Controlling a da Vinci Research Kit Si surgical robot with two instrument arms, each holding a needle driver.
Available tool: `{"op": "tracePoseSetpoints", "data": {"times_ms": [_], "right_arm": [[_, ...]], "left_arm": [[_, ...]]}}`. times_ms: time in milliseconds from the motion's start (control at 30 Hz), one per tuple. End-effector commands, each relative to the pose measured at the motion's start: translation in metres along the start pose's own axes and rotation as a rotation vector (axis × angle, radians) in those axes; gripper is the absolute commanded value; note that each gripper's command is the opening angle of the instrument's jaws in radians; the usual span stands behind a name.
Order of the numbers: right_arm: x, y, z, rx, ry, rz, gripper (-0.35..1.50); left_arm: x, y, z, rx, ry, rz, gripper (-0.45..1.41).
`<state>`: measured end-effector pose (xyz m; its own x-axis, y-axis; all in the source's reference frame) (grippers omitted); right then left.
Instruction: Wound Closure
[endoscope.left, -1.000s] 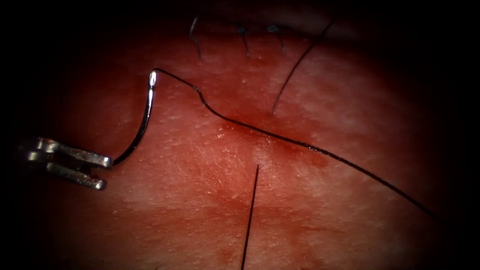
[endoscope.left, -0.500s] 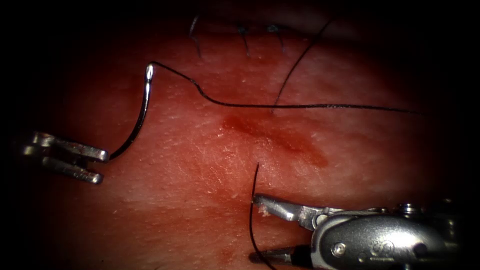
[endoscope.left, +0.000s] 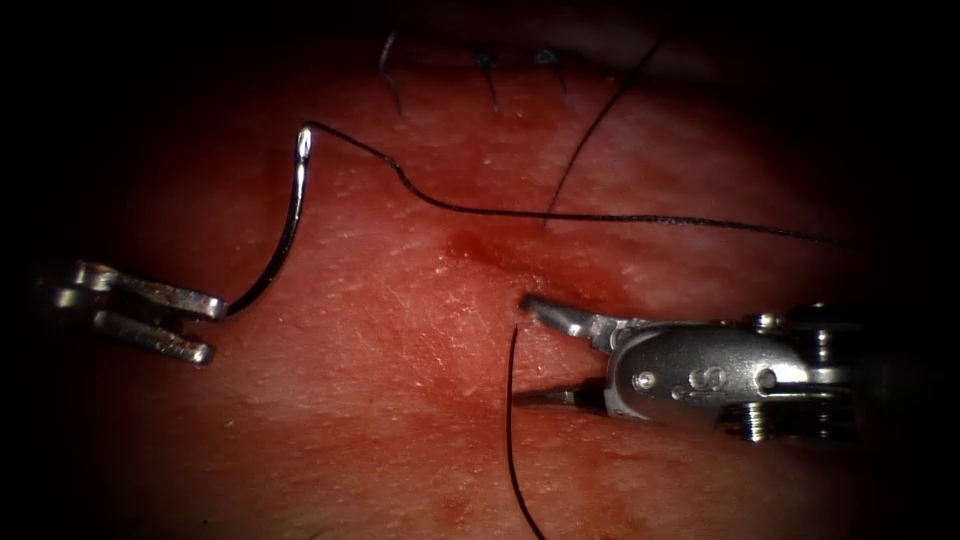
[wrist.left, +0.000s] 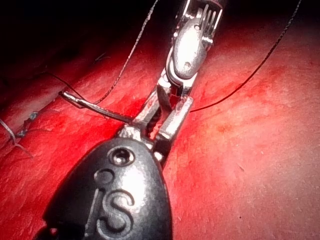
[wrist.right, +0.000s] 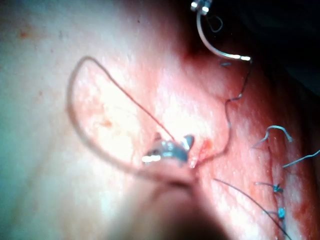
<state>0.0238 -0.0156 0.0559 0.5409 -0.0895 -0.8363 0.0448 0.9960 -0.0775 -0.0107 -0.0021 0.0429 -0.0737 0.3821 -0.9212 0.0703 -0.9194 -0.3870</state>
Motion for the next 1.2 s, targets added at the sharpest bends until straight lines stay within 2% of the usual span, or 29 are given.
{"op": "tracePoseSetpoints", "data": {"times_ms": [33, 133, 167, 233, 267, 300, 467, 633, 800, 1100, 1200], "right_arm": [[-0.0004, -0.0002, 0.0015, 0.002, 0.003, -0.003, 1.31], [-0.0006, -0.0003, 0.0024, 0.005, -0.001, -0.006, 1.23], [-0.0006, -0.0004, 0.0026, 0.006, 0.001, -0.007, 1.04], [-0.0005, -0.0006, 0.0025, 0.014, 0.009, -0.009, 0.41], [-0.0005, -0.0007, 0.0023, 0.021, 0.021, -0.009, -0.25], [-0.0004, -0.0008, 0.002, 0.036, 0.036, -0.009, -0.35], [0.0001, -0.001, 0.001, 0.027, 0.025, -0.008, -0.35], [0.0022, -0.0022, 0.0003, 0.047, 0.02, -0.008, -0.35], [0.0061, -0.0047, -0.0007, 0.144, 0.072, -0.017, -0.35], [0.0133, -0.0081, -0.0033, 0.221, 0.103, -0.032, -0.35], [0.015, -0.009, -0.0041, 0.236, 0.111, -0.038, -0.35]], "left_arm": [[-0.0005, -0.0001, 0.0006, -0.001, 0.0, 0.001, -0.45], [-0.0004, -0.0001, 0.0006, -0.001, 0.0, 0.001, -0.45], [-0.0004, -0.0001, 0.0006, -0.001, 0.0, 0.001, -0.45], [-0.0004, -0.0001, 0.0006, -0.001, 0.0, 0.001, -0.45], [-0.0004, -0.0001, 0.0006, -0.001, 0.0, 0.001, -0.45], [-0.0004, -0.0001, 0.0006, -0.001, 0.0, 0.001, -0.45], [-0.0004, -0.0001, 0.0006, -0.001, 0.0, 0.001, -0.45], [-0.0004, 0.0001, 0.0007, 0.0, 0.0, 0.002, -0.45], [-0.0005, 0.0006, 0.0007, -0.012, 0.003, 0.005, -0.45], [-0.0004, 0.001, 0.0008, -0.023, -0.002, 0.007, -0.45], [-0.0004, 0.001, 0.0009, -0.023, -0.002, 0.007, -0.45]]}}
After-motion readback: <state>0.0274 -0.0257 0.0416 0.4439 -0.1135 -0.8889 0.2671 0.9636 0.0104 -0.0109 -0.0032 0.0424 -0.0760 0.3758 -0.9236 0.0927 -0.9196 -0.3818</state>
